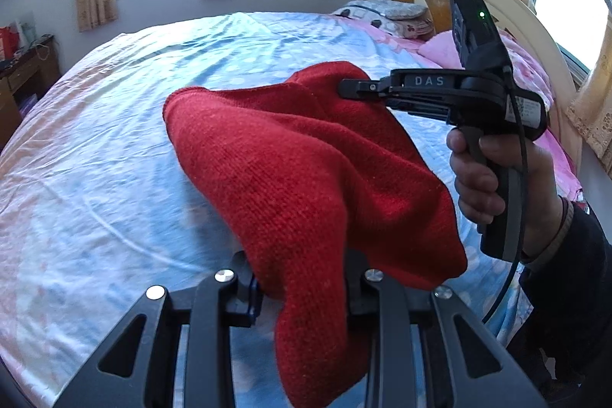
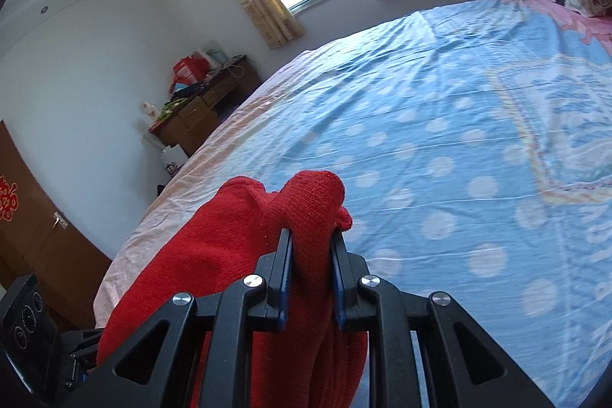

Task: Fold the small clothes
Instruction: 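Lift the folded red sweater with both tools and carry it across the bed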

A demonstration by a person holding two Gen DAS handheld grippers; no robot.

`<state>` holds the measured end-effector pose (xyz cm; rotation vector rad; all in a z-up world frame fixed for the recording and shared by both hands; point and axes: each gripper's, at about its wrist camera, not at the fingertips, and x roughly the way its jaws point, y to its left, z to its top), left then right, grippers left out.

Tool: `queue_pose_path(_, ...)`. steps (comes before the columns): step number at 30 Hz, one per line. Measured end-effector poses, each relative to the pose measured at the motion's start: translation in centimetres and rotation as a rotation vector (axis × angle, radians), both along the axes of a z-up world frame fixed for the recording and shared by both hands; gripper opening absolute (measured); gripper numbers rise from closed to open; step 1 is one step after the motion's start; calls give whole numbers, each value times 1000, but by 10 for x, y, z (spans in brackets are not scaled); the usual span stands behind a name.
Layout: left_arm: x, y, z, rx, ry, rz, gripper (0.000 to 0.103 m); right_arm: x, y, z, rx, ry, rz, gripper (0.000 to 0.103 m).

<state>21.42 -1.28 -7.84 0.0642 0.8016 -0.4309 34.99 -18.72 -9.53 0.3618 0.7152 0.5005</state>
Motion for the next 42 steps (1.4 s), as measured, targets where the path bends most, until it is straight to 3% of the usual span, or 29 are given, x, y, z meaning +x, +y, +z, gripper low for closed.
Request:
queue_pose_path(26,-26,82,-5,30,-24,166,31,7,140,4,5,7,199,17)
queue_pose_path(42,-64,115,-3,16,-43,260,31,7,219,6,-35,14,304,17)
